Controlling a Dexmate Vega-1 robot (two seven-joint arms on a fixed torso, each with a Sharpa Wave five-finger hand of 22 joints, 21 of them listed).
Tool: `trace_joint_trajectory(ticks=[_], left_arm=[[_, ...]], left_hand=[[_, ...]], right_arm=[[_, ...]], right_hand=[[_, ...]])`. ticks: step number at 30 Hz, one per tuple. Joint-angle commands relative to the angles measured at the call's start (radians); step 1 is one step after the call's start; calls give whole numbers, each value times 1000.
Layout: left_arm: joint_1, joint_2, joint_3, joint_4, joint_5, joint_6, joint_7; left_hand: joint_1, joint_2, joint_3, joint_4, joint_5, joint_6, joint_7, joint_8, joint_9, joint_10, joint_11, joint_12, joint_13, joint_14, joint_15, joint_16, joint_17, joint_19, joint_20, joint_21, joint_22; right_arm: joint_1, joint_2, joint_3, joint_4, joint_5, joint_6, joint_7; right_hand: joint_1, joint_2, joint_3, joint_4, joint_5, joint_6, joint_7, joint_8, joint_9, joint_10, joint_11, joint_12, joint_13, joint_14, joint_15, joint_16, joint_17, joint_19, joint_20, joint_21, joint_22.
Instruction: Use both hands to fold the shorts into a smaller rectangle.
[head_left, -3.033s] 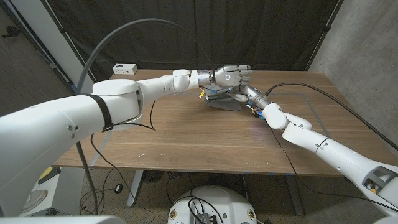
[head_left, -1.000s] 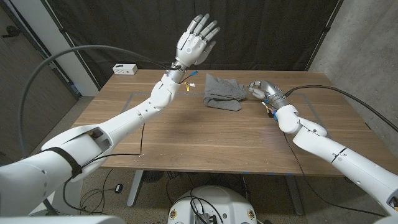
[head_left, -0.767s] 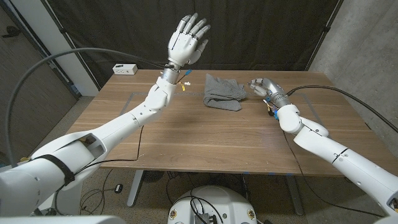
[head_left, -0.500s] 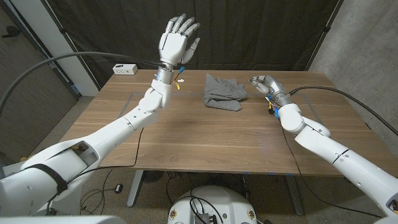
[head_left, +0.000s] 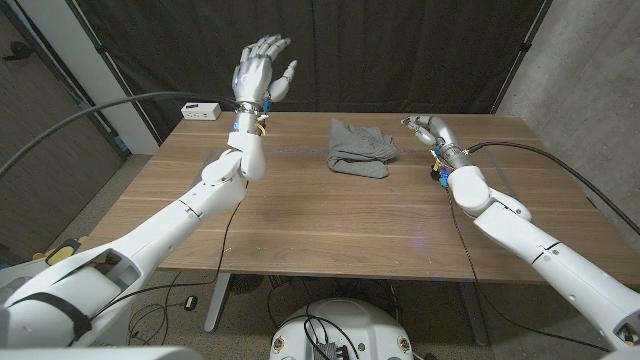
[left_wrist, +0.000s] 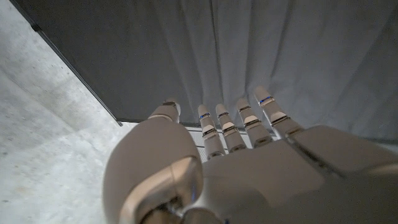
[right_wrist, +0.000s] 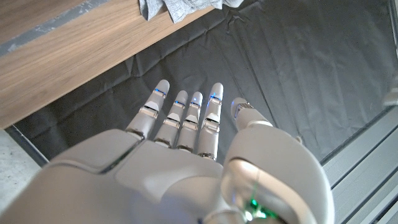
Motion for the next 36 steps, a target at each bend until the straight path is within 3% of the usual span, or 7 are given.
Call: trace_joint_trajectory(ticks=[1,19,22,27,29,32,36], left_arm=[[81,-10,-126,-36,-286,-110,-139],[104,-10,-220,21,-685,-228,-430],[93,-15,-228,74,-770,-282,-507],[75,-14,-228,133,-837,-325,-577],[67,-16,-227,162,-860,-350,-605],[55,-16,-224,198,-885,-377,-639],[41,-20,-221,247,-931,-407,-693]], left_hand=[[-10,10,18,-1,0,-20,36,-2,3,-13,29,2,3,-17,-25,0,4,-14,29,-8,4],[-33,15,36,2,-2,-130,82,-8,0,-72,96,0,5,-72,45,-2,8,-69,58,-26,9],[-49,13,35,8,-4,-178,83,-11,-2,-94,113,-2,4,-90,53,-1,9,-92,64,-34,11],[-75,8,33,16,-5,-251,78,-12,-5,-126,132,-3,3,-130,64,-4,8,-125,66,-46,11],[-84,7,33,15,-5,-287,92,-11,-7,-141,126,-2,1,-146,59,-4,6,-139,36,-51,11],[-94,4,37,8,-4,-335,146,-8,-11,-173,133,-5,-3,-179,58,-8,0,-148,-16,-56,9],[-106,3,37,4,-4,-380,175,-10,-13,-205,139,-7,-7,-224,58,-12,-3,-163,-67,-64,7]], right_arm=[[-8,28,21,15,77,48,11],[-38,67,46,7,172,98,9],[-46,84,51,2,209,95,12],[-42,108,51,23,274,110,47],[-35,117,48,43,293,129,65],[-28,136,43,70,304,160,68],[-19,156,52,104,348,196,89]], right_hand=[[2,10,6,-2,4,-14,-2,-4,2,-13,-1,-5,2,-7,-29,5,2,-4,-1,0,3],[-7,3,-2,-3,5,-66,-2,-19,3,-46,4,-11,2,-23,-16,2,6,-18,3,-4,4],[-12,-1,-6,-6,6,-123,-12,-31,2,-69,2,-14,2,-31,-12,0,7,-23,6,-5,4],[-27,-11,-20,-15,8,-301,-48,-44,-3,-135,0,-17,-1,-53,-2,-7,7,-33,1,-5,4],[-27,-18,-24,-25,9,-355,-54,-43,-5,-164,-1,-19,-3,-80,-5,-22,-2,-43,-5,-8,4],[-31,-24,-30,-33,9,-410,-55,-41,-6,-194,3,-21,-4,-113,5,-41,-13,-58,-14,-12,3],[-50,-33,-47,-35,7,-474,-56,-37,-8,-223,10,-19,-7,-159,20,-65,-29,-75,-30,-17,1]])
